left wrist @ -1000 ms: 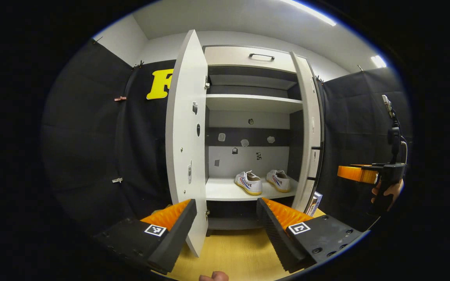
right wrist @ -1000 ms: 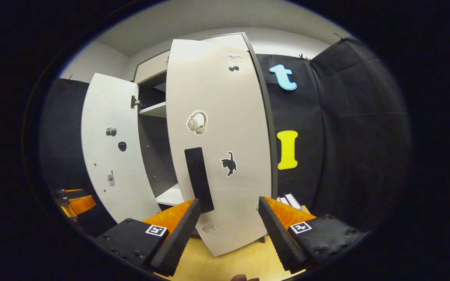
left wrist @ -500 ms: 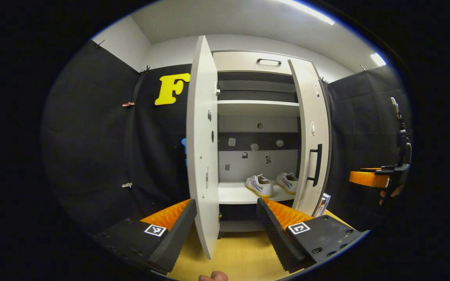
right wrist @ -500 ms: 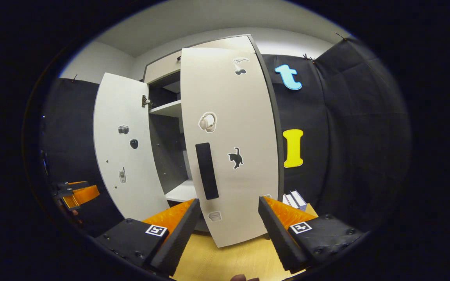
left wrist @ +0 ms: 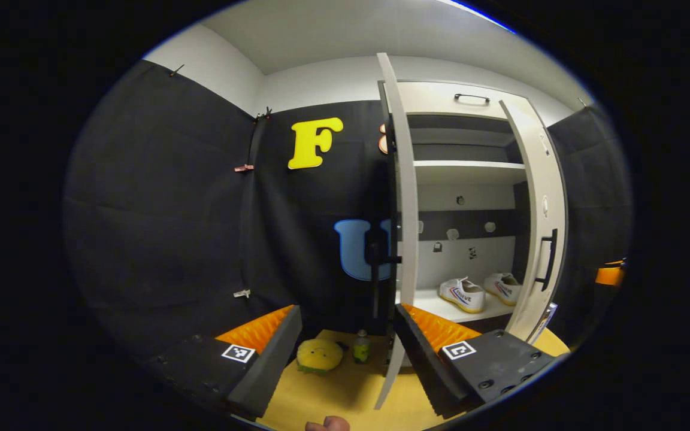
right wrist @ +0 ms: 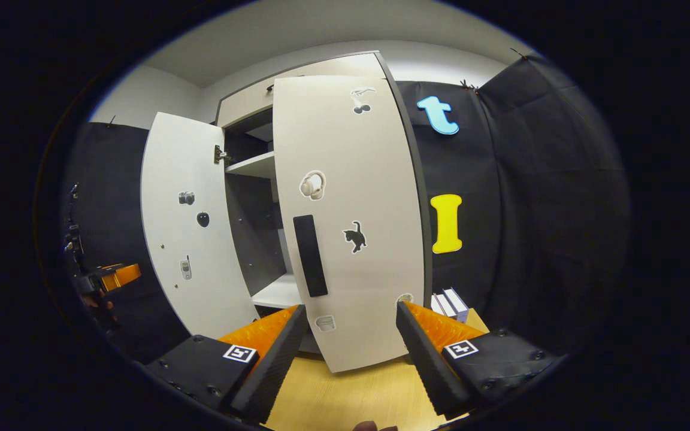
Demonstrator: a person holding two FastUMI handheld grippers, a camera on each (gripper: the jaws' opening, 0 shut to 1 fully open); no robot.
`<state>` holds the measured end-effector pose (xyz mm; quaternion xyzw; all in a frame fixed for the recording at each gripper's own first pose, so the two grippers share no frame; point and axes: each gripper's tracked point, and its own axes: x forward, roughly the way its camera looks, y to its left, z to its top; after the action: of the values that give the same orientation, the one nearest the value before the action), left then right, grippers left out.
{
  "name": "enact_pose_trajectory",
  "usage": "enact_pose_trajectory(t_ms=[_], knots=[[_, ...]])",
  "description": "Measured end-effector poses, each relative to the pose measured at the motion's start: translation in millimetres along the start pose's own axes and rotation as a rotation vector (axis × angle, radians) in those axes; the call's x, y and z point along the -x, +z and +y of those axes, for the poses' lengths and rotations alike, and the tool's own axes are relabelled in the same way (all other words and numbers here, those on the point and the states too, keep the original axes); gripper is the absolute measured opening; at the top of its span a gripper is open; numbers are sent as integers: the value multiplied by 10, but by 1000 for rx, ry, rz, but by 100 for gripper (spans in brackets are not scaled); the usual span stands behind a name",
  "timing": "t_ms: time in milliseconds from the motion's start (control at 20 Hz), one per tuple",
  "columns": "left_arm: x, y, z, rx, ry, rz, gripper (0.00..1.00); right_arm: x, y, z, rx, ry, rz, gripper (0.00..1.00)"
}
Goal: Grab one shoe with the right hand and put it into the shoe cabinet, grab the other shoe with the left hand and put it into the shoe cabinet; then close the right door with the right hand and the left door with the left hand.
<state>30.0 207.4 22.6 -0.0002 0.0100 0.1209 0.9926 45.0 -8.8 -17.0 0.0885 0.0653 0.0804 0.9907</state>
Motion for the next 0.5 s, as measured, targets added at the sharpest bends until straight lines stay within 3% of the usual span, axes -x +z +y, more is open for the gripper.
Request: enact_pose_trajectory(t_ms=[200, 500], knots=[[-317, -89, 200, 3, 28, 12, 97, 18, 18, -35, 3, -13, -5, 98], [-603, -250, 126, 43, -37, 41, 97, 40, 62, -169, 17, -47, -14, 98]])
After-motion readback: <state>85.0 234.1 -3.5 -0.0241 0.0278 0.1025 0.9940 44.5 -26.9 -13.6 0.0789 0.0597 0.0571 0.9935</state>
